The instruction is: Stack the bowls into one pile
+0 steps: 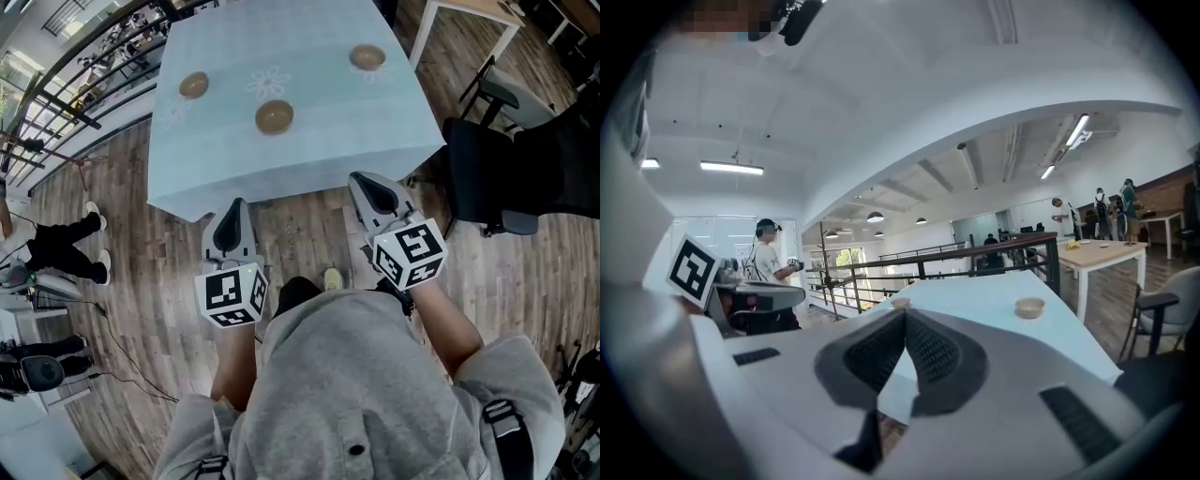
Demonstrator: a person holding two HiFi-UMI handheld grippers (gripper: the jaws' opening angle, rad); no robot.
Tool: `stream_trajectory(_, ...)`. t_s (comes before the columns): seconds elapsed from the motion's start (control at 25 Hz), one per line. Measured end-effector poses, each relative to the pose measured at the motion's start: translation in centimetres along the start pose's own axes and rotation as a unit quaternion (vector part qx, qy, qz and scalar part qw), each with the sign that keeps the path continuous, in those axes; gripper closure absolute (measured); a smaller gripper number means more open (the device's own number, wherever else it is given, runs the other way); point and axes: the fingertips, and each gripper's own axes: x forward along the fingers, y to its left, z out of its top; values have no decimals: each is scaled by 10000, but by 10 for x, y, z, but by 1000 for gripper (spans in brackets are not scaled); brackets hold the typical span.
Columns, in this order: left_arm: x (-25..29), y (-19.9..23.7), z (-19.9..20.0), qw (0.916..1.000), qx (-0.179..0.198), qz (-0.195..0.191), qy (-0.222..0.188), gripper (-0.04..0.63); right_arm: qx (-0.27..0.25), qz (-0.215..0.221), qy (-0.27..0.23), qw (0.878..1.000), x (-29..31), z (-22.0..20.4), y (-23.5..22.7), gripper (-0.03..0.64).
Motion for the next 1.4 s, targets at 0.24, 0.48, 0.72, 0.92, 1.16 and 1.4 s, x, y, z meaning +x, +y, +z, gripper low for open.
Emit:
stream_trajectory(0.24,-4,3,-5,9999,12,106,79,577,200,71,76,9997,-3,-9,-2,591)
stream_trajectory(0.48,4,1,-8,9998,128,48,133,577,199,16,48,9998,2,-12,-12,591)
stream_trajectory(0.72,29,2,-9,9997,182,-62,182,577,250,-31,9,9997,16,-8,-24,590)
stream_trajectory(0.92,57,10,-9,9996,131,-137,225,577,329,-5,122,9994,40,-10,-35,591)
stream_trajectory(1.16,92,39,-9,9992,88,-179,335,577,254,-62,245,9994,83,-5,-43,591)
stream_trajectory(1.4,136,73,-1,9992,91,-230,316,577,183,-71,381,9991,129,3,-52,591)
